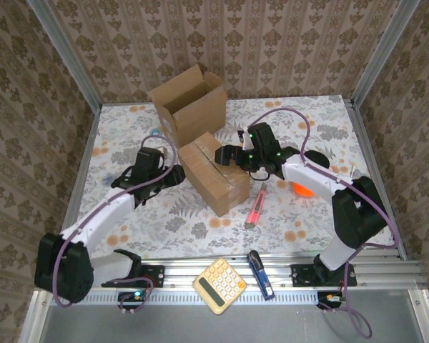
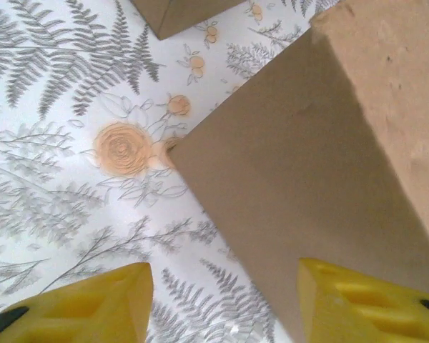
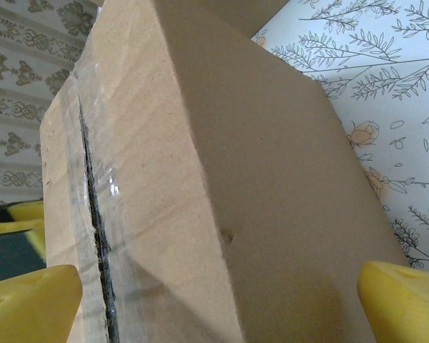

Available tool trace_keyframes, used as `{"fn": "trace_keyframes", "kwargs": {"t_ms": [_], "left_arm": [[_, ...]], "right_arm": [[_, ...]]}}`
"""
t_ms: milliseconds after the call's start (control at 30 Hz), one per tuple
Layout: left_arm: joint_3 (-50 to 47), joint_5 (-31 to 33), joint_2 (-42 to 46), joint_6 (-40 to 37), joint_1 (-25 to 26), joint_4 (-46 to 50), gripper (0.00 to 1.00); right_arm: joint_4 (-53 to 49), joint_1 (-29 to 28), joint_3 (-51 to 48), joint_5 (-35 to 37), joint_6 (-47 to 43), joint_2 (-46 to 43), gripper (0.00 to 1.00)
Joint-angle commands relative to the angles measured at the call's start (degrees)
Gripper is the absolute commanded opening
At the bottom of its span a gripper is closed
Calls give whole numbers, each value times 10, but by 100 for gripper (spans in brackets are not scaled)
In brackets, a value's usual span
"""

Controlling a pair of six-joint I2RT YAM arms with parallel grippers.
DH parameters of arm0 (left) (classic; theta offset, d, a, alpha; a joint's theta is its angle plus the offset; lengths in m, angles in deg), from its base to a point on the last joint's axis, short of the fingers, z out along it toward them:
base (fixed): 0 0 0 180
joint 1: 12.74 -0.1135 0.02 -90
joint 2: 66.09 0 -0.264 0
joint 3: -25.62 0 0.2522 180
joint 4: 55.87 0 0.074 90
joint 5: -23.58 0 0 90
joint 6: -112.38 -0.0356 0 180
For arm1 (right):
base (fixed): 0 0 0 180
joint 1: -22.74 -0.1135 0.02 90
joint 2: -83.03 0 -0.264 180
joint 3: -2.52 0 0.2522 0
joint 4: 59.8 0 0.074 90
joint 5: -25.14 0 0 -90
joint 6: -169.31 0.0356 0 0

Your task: Unpack the express box

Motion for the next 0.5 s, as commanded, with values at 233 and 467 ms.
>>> {"fn": "trace_keyframes", "kwargs": {"t_ms": [233,467], "left_arm": [[24,-142,64,41,-25,15,100],[26,-202,11,112,-24,-121,100]], "right_arm": [[7,-9,-16,24,17,-30,100],[10,-13,-22,25,20,-38,100]]}}
